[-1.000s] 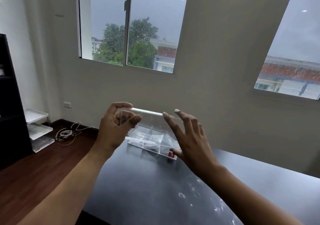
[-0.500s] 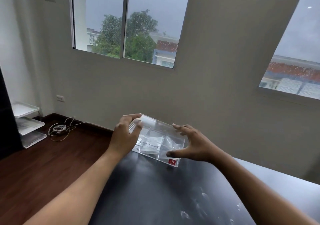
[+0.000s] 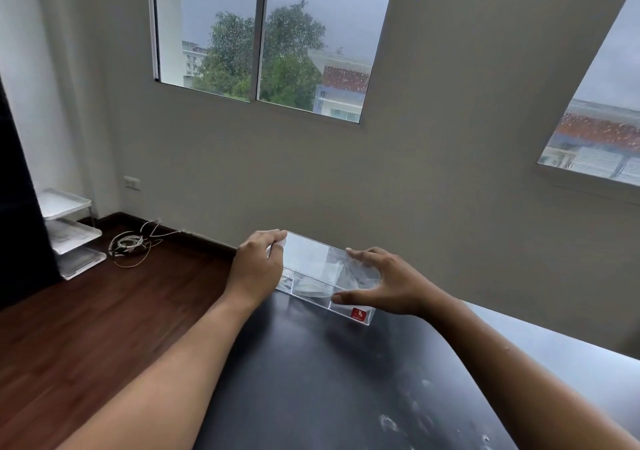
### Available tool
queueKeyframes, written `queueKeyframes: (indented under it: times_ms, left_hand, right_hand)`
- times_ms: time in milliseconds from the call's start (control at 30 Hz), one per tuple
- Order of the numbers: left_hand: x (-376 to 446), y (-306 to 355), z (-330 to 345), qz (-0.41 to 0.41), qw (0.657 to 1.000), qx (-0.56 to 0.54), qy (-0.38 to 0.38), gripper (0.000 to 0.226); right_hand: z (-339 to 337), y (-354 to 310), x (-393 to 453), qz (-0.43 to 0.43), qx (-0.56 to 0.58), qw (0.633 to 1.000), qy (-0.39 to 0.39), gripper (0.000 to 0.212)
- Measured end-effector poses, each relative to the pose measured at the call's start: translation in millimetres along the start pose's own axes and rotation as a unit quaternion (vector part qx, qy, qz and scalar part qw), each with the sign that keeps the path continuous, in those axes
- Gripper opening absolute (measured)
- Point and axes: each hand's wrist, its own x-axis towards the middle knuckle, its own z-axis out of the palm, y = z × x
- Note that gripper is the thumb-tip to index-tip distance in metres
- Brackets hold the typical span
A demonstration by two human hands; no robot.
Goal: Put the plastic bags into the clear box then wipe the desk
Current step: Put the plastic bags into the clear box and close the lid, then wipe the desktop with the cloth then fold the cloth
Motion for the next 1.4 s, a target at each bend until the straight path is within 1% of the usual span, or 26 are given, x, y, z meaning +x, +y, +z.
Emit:
queueKeyframes:
  times_ms: [100,267,367,567,733,867,1033,1233,1333,1400]
  left_hand:
    - [-2.4,-0.3,-1.7,-0.002,1.000,0.011,-0.008,0.032]
    - [-5.3,-0.6,-4.8,-0.005,0.999,0.033,-0.024,0.034]
    - [-11.1,1.0,-6.9,0.004,0.998,0.055,-0.031,0.033]
    - [-29.4,10.5,-14.1,0.060,0.990,0.129,-0.007,0.039]
    - [-55.8,35.1,-9.2,0.129,0.978,0.159,-0.026,0.038]
    - [-79.7,60.5,5.0,0.177,0.971,0.147,-0.062,0.034]
    - [-114.6,98.7,39.0,0.215,0.958,0.123,-0.145,0.029]
    - [-168.3,165.6,96.6,0.280,0.927,0.073,-0.237,0.027]
    - [-197.0,198.7,130.1,0.302,0.907,0.054,-0.288,0.029]
    - [-218.4,220.9,151.3,0.309,0.895,0.044,-0.319,0.033]
  right_hand:
    - [2.2,-2.2,-0.9,0.009,-0.011,1.000,0.008,0.110]
    - [7.4,-0.6,-6.2,0.024,0.025,0.999,0.017,0.109]
    - [7.6,-4.4,-12.2,0.024,0.024,0.999,0.019,0.104]
    - [8.1,-4.2,-32.8,0.025,-0.056,0.998,0.022,0.081]
    - [-7.1,4.8,-74.0,0.043,-0.068,0.996,0.040,0.075]
    - [-23.7,15.9,-111.7,0.069,-0.072,0.994,0.053,0.073]
    - [-48.6,29.5,-165.7,0.111,-0.070,0.988,0.079,0.069]
    - [-82.8,66.0,-250.1,0.178,-0.070,0.974,0.123,0.058]
    - [-101.3,97.3,-298.1,0.229,-0.065,0.959,0.151,0.050]
    - [-113.1,120.0,-331.2,0.274,-0.068,0.947,0.153,0.048]
